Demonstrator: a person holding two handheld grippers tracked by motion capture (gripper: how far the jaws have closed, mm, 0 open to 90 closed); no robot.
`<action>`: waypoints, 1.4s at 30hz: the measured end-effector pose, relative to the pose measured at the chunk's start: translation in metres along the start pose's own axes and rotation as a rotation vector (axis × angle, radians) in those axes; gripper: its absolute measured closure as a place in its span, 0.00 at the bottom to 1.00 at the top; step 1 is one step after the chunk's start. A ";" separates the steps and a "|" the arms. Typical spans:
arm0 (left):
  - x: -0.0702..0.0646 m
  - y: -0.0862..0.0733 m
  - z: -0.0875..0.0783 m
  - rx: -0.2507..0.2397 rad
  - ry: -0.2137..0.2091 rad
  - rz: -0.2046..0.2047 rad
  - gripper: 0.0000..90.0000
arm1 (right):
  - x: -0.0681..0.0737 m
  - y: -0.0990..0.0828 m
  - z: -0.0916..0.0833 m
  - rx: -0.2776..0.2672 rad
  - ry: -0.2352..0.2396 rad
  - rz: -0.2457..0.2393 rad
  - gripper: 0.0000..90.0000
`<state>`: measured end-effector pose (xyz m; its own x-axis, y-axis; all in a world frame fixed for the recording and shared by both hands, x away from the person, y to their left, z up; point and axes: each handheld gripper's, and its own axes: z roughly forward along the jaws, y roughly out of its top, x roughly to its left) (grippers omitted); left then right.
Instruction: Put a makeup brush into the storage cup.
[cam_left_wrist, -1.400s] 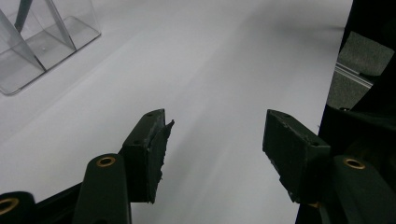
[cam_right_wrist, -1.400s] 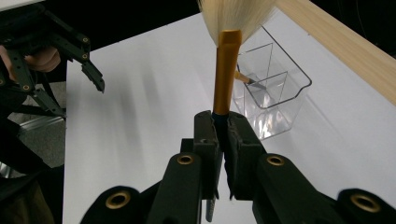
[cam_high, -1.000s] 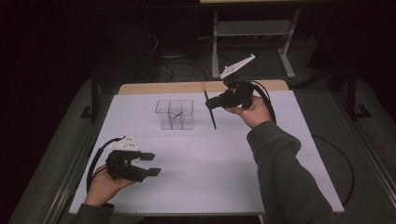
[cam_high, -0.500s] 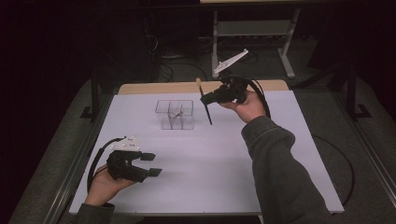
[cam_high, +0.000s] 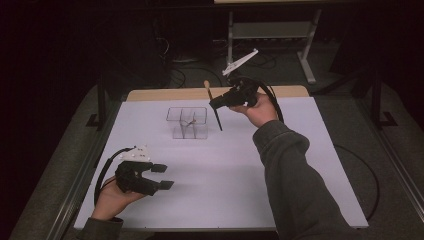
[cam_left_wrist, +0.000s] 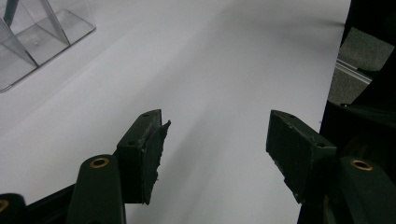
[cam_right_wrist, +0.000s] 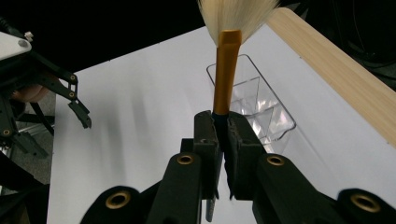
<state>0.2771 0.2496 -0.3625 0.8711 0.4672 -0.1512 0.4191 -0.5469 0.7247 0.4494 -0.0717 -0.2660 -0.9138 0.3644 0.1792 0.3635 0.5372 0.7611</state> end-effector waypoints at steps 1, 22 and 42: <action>-0.001 0.000 0.000 -0.001 -0.002 -0.009 0.40 | 0.000 0.002 0.001 -0.002 0.000 -0.001 0.92; 0.000 -0.003 0.001 -0.013 -0.013 -0.014 0.39 | -0.011 0.027 0.015 -0.012 -0.010 0.010 0.92; 0.002 -0.005 0.004 0.000 -0.018 -0.016 0.38 | -0.024 0.047 0.029 0.003 -0.026 0.010 0.92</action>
<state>0.2780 0.2506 -0.3688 0.8688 0.4634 -0.1744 0.4329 -0.5399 0.7219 0.4934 -0.0330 -0.2527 -0.9052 0.3895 0.1700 0.3728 0.5357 0.7576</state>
